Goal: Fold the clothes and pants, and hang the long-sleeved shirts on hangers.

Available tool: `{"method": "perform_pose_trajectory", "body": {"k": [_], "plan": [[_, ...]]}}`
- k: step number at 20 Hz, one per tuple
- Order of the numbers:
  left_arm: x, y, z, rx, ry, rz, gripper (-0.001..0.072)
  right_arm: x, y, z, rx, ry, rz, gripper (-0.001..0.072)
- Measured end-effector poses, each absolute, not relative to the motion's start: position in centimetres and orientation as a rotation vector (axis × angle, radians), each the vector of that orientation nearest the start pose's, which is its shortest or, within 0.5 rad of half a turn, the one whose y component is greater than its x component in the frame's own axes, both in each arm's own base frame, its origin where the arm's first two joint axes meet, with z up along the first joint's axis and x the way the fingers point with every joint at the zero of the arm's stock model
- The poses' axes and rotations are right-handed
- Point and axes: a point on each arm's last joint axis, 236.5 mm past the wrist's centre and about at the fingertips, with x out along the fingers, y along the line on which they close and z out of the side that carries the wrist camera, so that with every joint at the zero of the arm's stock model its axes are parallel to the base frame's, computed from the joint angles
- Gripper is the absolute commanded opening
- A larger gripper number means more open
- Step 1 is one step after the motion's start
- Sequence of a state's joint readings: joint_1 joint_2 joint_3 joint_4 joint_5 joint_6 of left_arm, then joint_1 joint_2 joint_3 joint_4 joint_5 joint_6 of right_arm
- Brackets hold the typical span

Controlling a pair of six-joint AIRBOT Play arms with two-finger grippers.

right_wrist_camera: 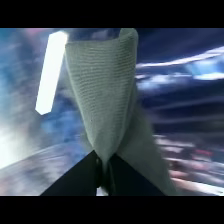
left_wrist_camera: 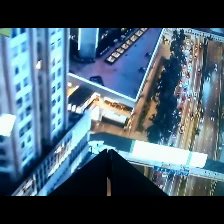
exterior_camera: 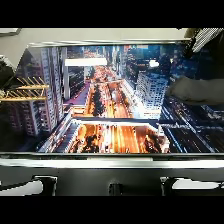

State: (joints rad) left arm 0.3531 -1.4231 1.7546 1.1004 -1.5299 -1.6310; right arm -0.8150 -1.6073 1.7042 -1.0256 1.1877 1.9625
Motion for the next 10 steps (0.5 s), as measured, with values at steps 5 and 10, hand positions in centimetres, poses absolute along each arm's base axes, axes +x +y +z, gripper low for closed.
{"method": "perform_pose_trajectory", "body": {"k": [5,10], "plan": [[42.7,4.3,16.1,-0.550,1.103,-0.058,0.0015,32.7,-32.6,6.7,1.051,0.955,-0.880,0.0031],[42.4,4.2,15.9,-0.550,1.120,-0.063,0.0015,24.4,-31.7,3.7,0.949,1.157,-1.088,0.0032]]}}
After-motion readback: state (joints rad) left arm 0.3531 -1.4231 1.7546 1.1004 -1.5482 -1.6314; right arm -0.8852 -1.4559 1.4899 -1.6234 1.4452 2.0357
